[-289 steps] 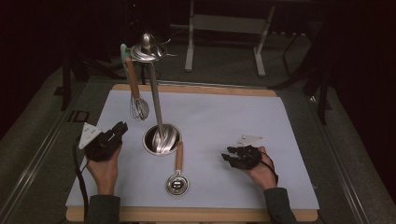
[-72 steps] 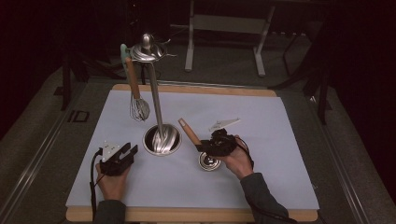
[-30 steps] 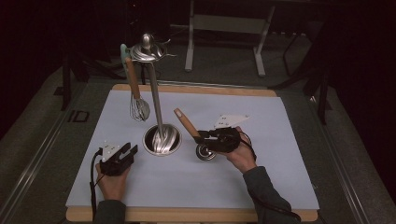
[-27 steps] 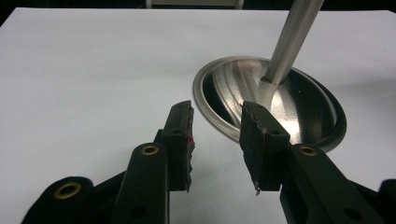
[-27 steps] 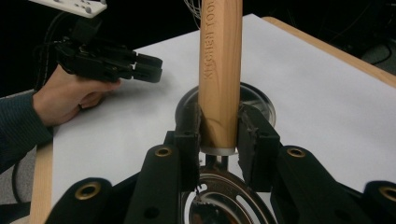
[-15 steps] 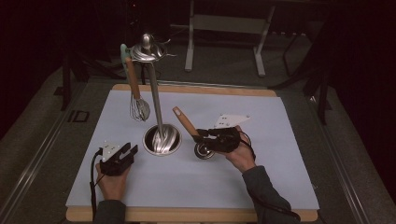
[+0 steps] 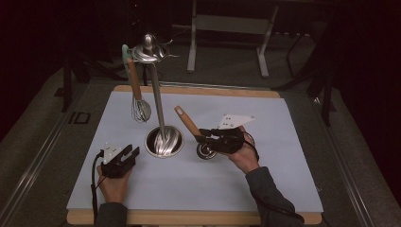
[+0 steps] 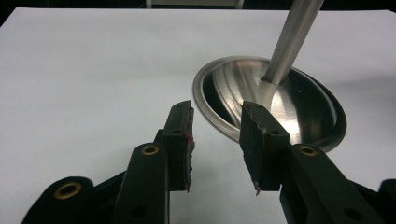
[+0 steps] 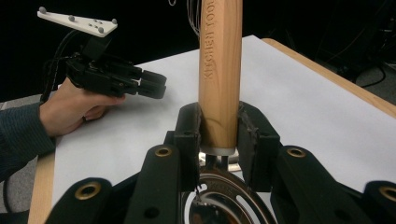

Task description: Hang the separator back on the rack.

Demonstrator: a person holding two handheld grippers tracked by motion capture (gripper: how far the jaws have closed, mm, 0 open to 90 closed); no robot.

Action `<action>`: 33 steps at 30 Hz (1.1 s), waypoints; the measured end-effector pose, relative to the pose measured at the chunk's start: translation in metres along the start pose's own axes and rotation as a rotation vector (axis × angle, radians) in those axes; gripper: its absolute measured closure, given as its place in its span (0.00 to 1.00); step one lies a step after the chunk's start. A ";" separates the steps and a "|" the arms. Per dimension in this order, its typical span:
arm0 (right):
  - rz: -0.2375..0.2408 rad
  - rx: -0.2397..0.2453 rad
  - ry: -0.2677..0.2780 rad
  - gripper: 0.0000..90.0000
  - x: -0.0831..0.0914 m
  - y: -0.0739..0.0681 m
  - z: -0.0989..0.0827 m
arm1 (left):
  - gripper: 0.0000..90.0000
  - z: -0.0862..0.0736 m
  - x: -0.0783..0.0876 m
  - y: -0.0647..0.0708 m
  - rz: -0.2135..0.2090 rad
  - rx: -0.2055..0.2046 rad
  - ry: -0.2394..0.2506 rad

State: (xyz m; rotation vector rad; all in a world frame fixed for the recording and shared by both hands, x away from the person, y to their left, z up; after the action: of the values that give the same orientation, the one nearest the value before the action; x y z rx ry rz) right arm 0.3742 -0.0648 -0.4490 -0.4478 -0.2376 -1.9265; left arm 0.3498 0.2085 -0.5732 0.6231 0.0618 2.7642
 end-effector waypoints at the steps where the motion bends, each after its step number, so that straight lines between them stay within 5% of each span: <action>1: 0.003 0.001 0.001 0.79 0.000 0.000 0.001 | 0.72 0.000 0.000 0.000 0.000 0.000 0.000; 33: -0.010 0.066 0.017 0.79 0.001 -0.001 0.025 | 0.72 0.000 0.000 0.000 0.000 0.000 0.000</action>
State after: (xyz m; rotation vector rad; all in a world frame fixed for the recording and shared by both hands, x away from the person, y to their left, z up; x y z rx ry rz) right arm 0.3780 -0.0558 -0.4260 -0.3870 -0.2920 -1.9256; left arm 0.3500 0.2086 -0.5733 0.6231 0.0614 2.7642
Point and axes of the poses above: each handheld gripper's, and its own axes: x roughly backward along the jaws, z roughly out of its top, y roughly to its right, the point moved 8 cm from there along -x, roughly forward along the jaws, and after that the axes turned 1 degree about y, right-handed, at the moved point
